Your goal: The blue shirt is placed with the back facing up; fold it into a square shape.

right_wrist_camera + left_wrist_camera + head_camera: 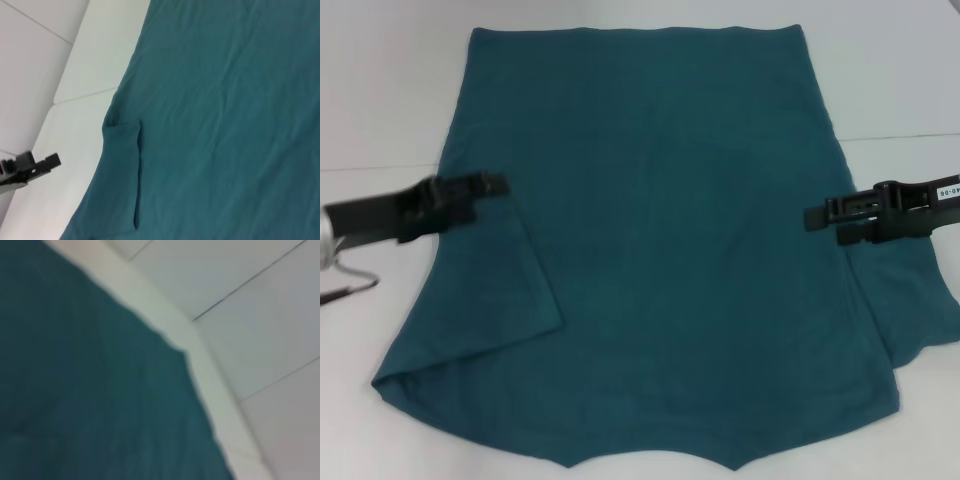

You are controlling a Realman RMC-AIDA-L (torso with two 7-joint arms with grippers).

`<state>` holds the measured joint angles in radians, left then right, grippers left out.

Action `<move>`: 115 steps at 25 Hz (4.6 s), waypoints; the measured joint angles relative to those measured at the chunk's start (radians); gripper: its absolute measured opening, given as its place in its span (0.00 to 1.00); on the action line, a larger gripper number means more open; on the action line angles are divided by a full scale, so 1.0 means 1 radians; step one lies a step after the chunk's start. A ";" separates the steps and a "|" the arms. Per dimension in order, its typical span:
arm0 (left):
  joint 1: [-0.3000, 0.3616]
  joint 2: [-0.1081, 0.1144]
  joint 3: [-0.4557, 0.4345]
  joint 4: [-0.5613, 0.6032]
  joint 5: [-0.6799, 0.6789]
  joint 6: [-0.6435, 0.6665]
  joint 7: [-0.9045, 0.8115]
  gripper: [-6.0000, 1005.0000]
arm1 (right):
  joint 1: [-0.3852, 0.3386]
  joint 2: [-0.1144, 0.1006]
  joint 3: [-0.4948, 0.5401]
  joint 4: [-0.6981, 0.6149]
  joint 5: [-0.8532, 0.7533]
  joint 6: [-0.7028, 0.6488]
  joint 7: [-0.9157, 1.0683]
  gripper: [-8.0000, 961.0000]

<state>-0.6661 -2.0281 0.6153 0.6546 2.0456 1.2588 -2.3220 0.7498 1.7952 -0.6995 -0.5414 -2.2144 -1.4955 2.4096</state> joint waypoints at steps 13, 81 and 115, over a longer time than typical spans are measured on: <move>0.256 -0.116 0.003 0.278 0.018 0.438 0.557 0.81 | -0.064 0.028 0.146 -0.065 0.003 0.003 -0.153 0.89; 0.207 -0.135 0.019 0.145 0.016 0.302 0.496 0.81 | -0.159 0.064 0.194 -0.087 -0.280 0.121 0.107 0.49; 0.215 -0.135 0.019 0.145 0.016 0.303 0.495 0.81 | -0.178 -0.025 0.167 -0.161 -0.277 0.101 0.185 0.03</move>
<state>-0.4510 -2.1629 0.6345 0.7992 2.0617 1.5617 -1.8270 0.5719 1.7699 -0.5323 -0.7024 -2.4912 -1.3940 2.5944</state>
